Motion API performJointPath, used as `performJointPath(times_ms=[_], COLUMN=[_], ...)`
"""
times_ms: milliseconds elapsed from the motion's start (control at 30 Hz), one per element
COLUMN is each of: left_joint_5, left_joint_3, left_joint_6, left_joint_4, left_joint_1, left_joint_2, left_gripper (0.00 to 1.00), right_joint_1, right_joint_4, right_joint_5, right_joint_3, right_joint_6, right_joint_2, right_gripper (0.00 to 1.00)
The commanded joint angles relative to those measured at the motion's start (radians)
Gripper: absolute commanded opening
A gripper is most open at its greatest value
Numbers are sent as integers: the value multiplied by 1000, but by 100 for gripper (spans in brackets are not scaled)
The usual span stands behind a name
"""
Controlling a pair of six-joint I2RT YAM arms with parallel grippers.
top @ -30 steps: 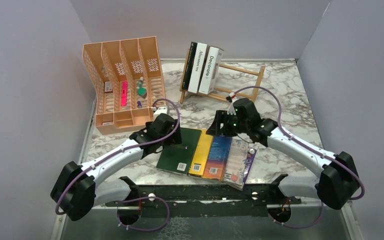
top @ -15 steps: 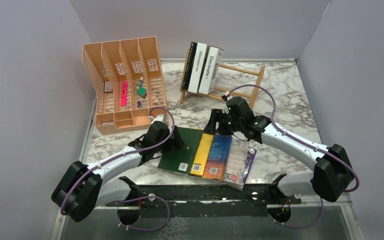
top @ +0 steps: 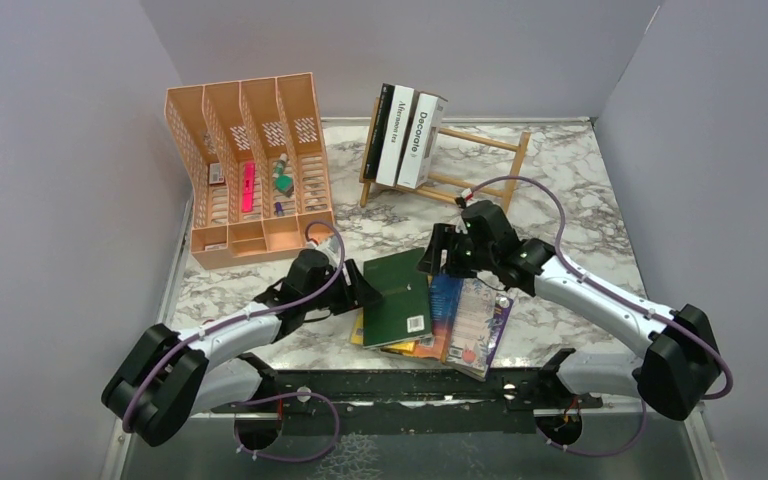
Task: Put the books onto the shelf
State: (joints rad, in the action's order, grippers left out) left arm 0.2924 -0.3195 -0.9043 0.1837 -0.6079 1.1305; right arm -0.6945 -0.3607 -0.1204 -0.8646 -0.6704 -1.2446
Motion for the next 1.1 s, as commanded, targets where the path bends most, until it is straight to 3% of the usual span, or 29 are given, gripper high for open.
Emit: performJointPath(times_ms=[0,333,533,633,900,1000,1067], left_joint_5=[147,200,198,174,117,103,84], left_joint_3=[-8,-33,-38,-38,-36,-35,-41], left_joint_6=[-43,15,29,33,37,14,-6], left_joint_4=[91,114,140,145,145,146,148], left_joint_1=[-10,-10,-12,-12,-12,-10,-10], left_joint_2=[-2,75,114,118,103,63,24], left_gripper=[59,53,49,48,47,56,72], right_joint_1=[-6,-6,-5,-5,-6,-5,-6], right_joint_4=[-37,-16,118,144,123,112,132], right_joint_5=[5,-42,-270,-336,-316,-269,-236], right_joint_3=[49,110,148,151,174,174,183], right_joint_6=[-54,-112,-120,-144,-193,-198,-211], right_joint_2=[27,-1,-8,-15,40,67,100], right_gripper=[69,67,64,51,18,6,1])
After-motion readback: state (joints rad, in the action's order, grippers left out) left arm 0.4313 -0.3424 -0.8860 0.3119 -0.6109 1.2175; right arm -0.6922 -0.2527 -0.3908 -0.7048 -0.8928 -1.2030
